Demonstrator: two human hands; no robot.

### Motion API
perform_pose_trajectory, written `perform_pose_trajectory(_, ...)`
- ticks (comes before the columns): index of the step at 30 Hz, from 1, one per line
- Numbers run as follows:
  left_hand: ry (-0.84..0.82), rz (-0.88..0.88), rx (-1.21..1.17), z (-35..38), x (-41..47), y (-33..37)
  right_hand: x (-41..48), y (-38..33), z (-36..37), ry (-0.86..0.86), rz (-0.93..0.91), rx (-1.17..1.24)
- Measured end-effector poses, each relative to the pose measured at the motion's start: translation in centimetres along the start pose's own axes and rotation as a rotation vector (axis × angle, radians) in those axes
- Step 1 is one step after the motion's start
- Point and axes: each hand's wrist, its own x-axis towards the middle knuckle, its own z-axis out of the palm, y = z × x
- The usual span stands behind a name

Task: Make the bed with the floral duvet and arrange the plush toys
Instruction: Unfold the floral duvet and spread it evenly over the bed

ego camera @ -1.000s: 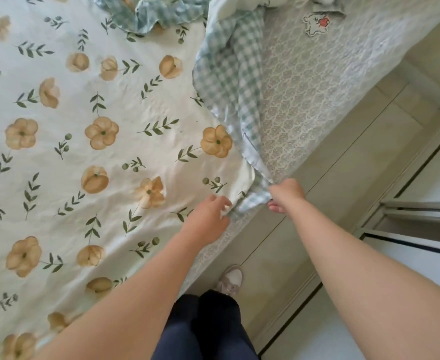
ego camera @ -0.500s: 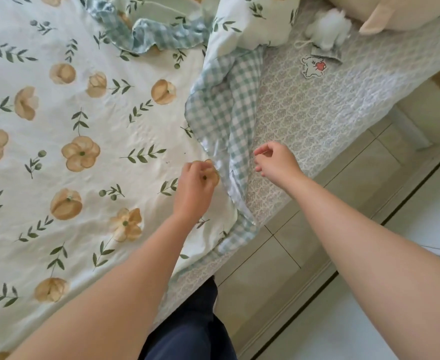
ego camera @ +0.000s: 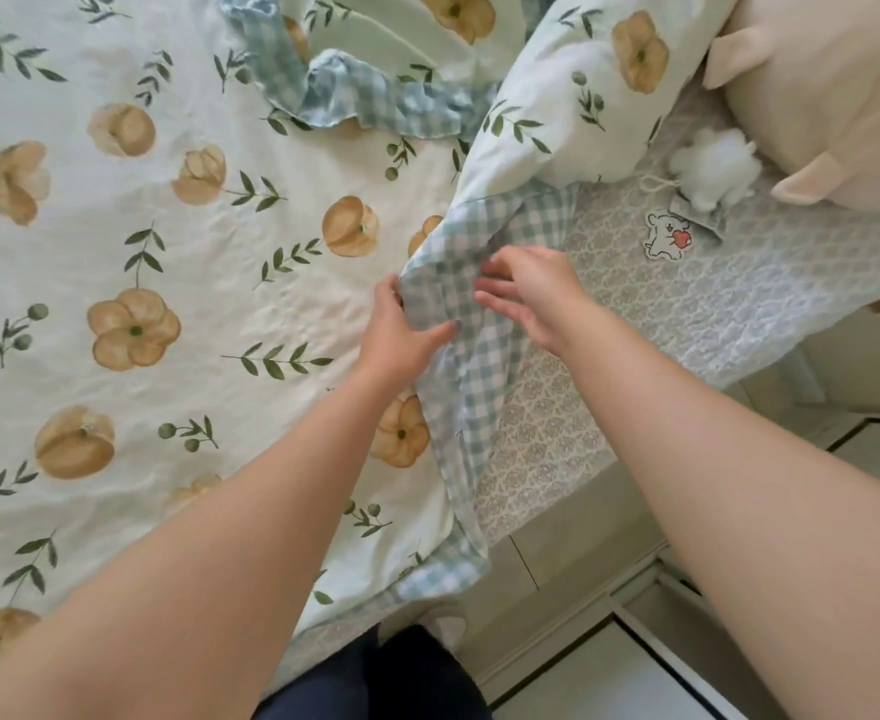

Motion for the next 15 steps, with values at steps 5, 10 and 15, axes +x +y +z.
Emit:
perform_pose_trajectory(5,-0.067,-0.029,0.108,1.6,0.2,0.5,1.6,-1.6,0.9,-0.103,0.089,0.169)
perform_pose_trajectory(10,-0.395,-0.128,0.207,4.1,-1.6,0.3,2.8,-2.7,0.9,-0.164,0.193,0.331)
perform_pose_trajectory(15,-0.260,-0.111,0.486,7.3,-3.6,-0.9,3.4,-2.2,-1.8,-0.151,0.206,0.430)
